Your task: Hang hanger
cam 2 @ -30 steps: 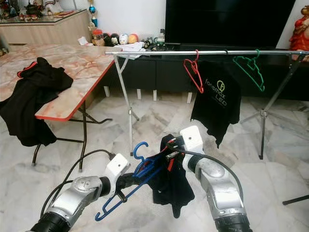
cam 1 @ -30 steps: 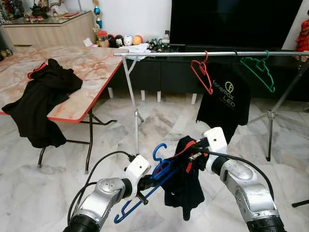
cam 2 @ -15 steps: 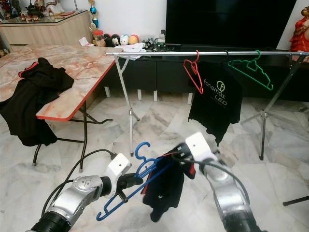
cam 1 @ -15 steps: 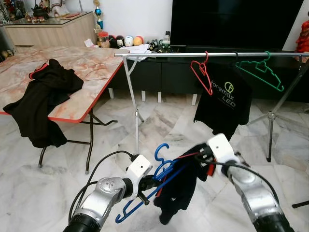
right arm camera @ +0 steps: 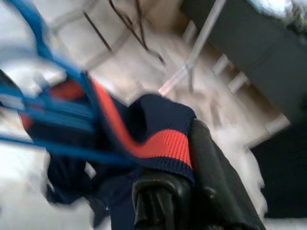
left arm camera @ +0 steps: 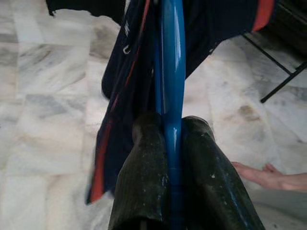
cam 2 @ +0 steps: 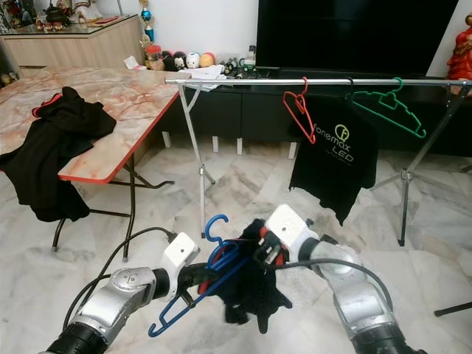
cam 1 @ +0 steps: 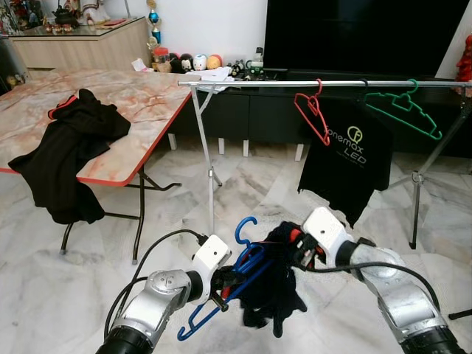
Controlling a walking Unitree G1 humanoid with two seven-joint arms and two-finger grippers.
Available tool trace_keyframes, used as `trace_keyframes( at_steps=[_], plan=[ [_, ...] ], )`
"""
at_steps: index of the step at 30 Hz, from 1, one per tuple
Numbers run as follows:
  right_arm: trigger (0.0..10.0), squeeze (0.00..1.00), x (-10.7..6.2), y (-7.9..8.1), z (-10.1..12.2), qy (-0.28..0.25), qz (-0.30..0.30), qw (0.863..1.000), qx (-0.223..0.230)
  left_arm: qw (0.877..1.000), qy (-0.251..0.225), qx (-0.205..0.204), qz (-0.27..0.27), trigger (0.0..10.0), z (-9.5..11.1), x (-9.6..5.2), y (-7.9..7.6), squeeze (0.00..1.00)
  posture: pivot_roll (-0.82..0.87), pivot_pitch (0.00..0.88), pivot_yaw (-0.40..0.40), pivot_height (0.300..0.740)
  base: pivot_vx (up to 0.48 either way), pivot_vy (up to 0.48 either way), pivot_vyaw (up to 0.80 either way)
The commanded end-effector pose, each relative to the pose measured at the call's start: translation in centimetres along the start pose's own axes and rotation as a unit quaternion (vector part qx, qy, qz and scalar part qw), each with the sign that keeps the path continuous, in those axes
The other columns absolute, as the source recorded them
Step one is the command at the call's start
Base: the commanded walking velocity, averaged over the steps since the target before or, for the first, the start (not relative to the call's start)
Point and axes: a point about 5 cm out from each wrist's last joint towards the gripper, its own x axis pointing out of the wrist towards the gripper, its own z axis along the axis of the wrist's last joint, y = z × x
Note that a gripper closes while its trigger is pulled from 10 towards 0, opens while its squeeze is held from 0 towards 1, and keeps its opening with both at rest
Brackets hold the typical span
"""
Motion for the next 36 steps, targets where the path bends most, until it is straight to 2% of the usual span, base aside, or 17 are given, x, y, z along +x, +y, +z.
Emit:
trace_keyframes(
  at_steps=[1,5,6,8,9,10,13,18,26,29,36],
  plan=[
    [10.0,0.0,0.1,-0.4,0.6,-0.014,-0.014,1.0,-0.004,1.0,-0.009,0.003,0.006,10.0,0.4,-0.3,0.3,0.0,-0.01,0.0,0.044,0.74,0.0,0.0,0.0],
    [10.0,0.0,-0.7,0.8,2.5,-0.079,0.063,0.995,0.008,1.0,-0.011,0.001,0.007,10.0,0.5,-0.4,0.4,0.0,-0.01,0.003,0.046,0.74,0.0,0.0,0.0],
    [10.0,0.0,-1.1,1.2,3.1,-0.105,0.092,0.99,0.02,1.0,-0.012,-0.002,0.007,10.0,0.5,-0.4,0.4,0.0,-0.01,0.003,0.045,0.74,0.0,0.0,0.0],
    [10.0,0.0,-1.5,1.4,3.5,-0.126,0.117,0.985,0.017,1.0,-0.013,-0.003,0.007,10.0,0.5,-0.3,0.3,0.0,-0.01,0.003,0.045,0.74,0.0,0.0,0.0],
    [10.0,0.0,-1.7,1.3,3.3,-0.122,0.119,0.985,0.006,1.0,-0.015,-0.006,0.006,10.0,0.5,-0.3,0.3,0.0,-0.01,0.004,0.045,0.74,0.0,0.0,0.0],
    [10.0,0.0,-1.4,0.7,2.8,-0.098,0.097,0.99,-0.01,1.0,-0.016,-0.008,0.005,10.0,0.5,-0.3,0.3,0.0,-0.01,0.004,0.045,0.74,0.0,0.0,0.0],
    [10.0,0.0,-1.1,-0.1,2.1,-0.067,0.066,0.995,-0.028,1.0,-0.017,-0.008,0.004,10.0,0.5,-0.2,0.2,0.0,-0.02,0.005,0.041,0.74,0.0,0.0,0.0],
    [10.0,0.0,-1.9,1.5,1.9,-0.069,0.152,0.986,-0.025,1.0,-0.026,-0.014,0.002,10.0,0.7,-0.2,0.1,0.0,-0.02,0.007,0.039,0.74,0.0,0.0,0.0],
    [10.0,0.0,-1.9,2.0,1.2,-0.053,0.171,0.983,-0.038,0.999,-0.036,-0.023,0.003,10.0,0.9,-0.2,0.2,0.0,-0.02,0.01,0.039,0.74,0.0,0.0,0.0],
    [10.0,0.0,-2.4,2.4,1.5,-0.059,0.196,0.978,-0.031,0.999,-0.044,-0.026,0.008,10.0,1.2,-0.1,0.2,0.0,-0.02,0.013,0.039,0.74,0.0,0.0,0.0],
    [10.0,0.0,-2.1,1.9,0.7,-0.035,0.167,0.985,-0.036,0.998,-0.05,-0.031,0.006,10.0,1.4,0.0,0.2,0.0,-0.02,0.012,0.036,0.74,0.0,0.0,0.0]
  ],
)
